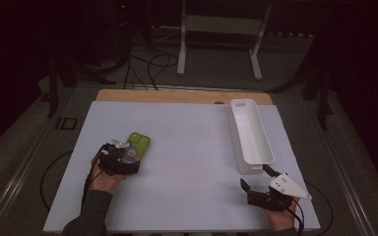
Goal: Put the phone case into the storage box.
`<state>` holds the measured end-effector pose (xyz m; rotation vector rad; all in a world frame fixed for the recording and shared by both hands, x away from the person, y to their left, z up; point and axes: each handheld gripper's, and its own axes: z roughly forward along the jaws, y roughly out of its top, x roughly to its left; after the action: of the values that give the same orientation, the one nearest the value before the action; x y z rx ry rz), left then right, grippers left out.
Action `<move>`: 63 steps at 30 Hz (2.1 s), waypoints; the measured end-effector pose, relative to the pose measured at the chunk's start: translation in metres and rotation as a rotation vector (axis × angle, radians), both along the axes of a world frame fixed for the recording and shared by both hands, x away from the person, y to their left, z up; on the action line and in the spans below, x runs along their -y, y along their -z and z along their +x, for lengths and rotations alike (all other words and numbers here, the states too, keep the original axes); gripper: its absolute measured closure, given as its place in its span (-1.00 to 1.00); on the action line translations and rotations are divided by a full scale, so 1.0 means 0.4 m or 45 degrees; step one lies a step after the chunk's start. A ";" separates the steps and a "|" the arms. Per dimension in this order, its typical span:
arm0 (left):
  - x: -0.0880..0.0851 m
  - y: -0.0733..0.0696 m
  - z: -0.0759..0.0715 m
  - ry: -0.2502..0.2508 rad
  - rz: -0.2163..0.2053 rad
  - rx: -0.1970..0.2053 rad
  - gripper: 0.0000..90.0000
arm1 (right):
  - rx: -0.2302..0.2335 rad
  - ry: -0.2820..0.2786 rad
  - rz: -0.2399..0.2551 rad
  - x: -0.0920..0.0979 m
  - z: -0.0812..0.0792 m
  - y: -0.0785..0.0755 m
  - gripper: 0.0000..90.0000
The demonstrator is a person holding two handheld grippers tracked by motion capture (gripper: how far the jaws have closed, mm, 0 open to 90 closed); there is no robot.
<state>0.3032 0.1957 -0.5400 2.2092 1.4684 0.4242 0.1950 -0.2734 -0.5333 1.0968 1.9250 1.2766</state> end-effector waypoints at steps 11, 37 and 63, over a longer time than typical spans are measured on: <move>0.006 -0.027 -0.008 0.009 -0.001 0.071 -0.64 | -0.001 0.000 0.006 0.000 0.000 -0.001 -0.82; 0.019 -0.065 -0.034 0.113 -0.028 0.233 -0.64 | -0.027 -0.011 0.057 0.001 0.005 -0.013 -0.82; 0.052 -0.116 -0.049 0.276 -0.066 0.369 -0.64 | -0.057 -0.053 0.095 0.007 0.035 -0.052 -0.82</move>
<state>0.2834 0.1747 -0.4936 2.1317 1.0662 0.5961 0.2089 -0.2760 -0.5124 1.1363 1.9563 1.3668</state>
